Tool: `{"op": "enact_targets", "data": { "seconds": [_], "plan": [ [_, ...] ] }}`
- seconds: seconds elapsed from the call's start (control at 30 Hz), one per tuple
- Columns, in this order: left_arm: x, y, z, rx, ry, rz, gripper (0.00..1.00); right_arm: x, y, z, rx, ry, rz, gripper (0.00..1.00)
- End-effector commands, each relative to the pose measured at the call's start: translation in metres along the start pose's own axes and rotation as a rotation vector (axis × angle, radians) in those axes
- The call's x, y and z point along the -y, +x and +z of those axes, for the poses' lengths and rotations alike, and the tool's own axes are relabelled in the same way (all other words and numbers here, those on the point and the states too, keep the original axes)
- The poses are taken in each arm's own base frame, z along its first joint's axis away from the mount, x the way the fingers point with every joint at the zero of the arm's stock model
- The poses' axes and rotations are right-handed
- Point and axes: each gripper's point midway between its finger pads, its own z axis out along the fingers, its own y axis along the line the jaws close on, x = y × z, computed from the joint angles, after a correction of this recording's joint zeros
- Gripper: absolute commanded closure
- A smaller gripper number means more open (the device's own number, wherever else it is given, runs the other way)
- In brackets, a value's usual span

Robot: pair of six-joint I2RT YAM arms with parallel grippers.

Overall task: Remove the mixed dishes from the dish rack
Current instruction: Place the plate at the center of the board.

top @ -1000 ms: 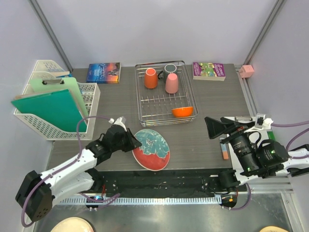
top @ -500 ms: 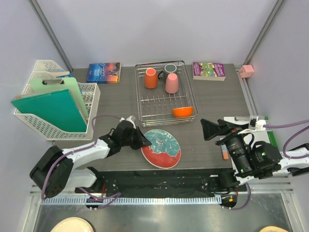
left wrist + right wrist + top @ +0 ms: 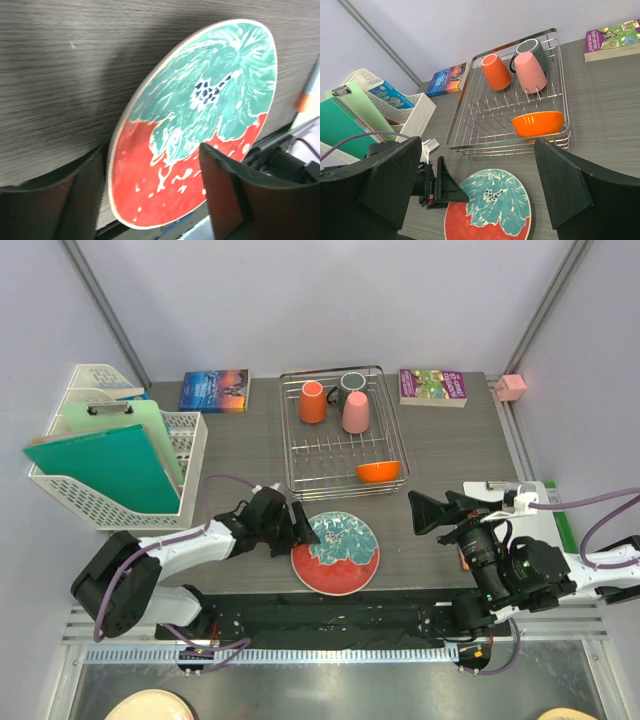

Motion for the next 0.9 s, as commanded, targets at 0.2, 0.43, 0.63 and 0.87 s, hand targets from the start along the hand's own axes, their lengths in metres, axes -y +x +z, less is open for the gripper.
{"op": "enact_targets", "data": {
  "seconds": [0.2,0.43,0.63,0.87],
  "plan": [
    [-0.021,-0.022,-0.059,0.065,-0.268,0.125,0.06,0.018,0.005,-0.001,0.013,0.101,0.008,0.0],
    [-0.003,-0.061,-0.121,0.287,-0.269,0.178,0.0,0.021,-0.002,-0.001,0.021,0.148,-0.015,0.0],
    [0.095,-0.107,-0.143,0.413,-0.006,0.383,0.0,0.002,-0.009,0.001,0.012,0.121,-0.102,0.0],
    [0.227,-0.122,-0.11,0.163,0.282,0.691,0.05,-0.012,-0.002,0.002,0.004,0.088,-0.122,0.0]
  ]
}}
